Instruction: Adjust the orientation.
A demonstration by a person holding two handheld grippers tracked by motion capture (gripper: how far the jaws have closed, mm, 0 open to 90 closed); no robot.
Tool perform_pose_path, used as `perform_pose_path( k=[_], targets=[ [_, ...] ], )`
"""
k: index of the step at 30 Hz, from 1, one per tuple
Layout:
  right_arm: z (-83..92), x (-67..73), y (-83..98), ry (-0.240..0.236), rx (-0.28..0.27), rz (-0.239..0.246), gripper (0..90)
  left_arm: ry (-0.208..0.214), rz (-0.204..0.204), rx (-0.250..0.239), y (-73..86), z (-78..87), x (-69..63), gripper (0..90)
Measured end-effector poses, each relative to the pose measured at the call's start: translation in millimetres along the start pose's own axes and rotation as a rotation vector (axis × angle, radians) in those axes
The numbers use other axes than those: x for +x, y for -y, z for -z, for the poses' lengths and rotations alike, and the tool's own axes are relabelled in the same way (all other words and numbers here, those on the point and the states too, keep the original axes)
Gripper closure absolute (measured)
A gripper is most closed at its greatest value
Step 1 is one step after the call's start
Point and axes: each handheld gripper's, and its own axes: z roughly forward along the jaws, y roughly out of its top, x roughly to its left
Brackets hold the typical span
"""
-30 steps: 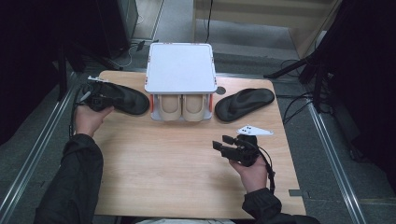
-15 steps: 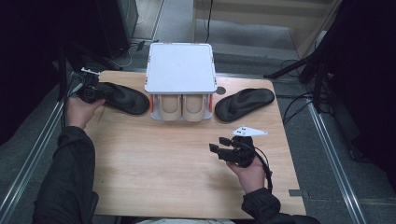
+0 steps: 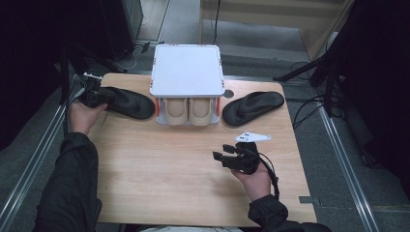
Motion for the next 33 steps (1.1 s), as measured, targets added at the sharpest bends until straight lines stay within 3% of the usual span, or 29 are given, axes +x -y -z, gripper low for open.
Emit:
perform_pose_path(
  k=[9, 13, 27, 33],
  targets=[
    [0.0, -0.3, -3.5, -0.017, -0.005, -0.002, 47.0, 0.016, -0.001, 0.019, 10.7, 7.4, -6.0, 89.9],
    [-3.3, 1.7, -6.4, -0.03, -0.001, 0.016, 47.0, 0.036, 0.018, 0.023, 17.4, 11.2, -9.0, 90.0],
    [-15.3, 6.5, -14.2, -0.068, 0.015, 0.039, 47.1, 0.065, 0.025, 0.058, 48.7, 33.2, -31.1, 89.9],
    [-18.8, 7.3, -15.8, -0.073, 0.022, 0.051, 47.1, 0.056, 0.007, 0.063, 53.0, 39.4, -29.3, 89.8]
  ],
)
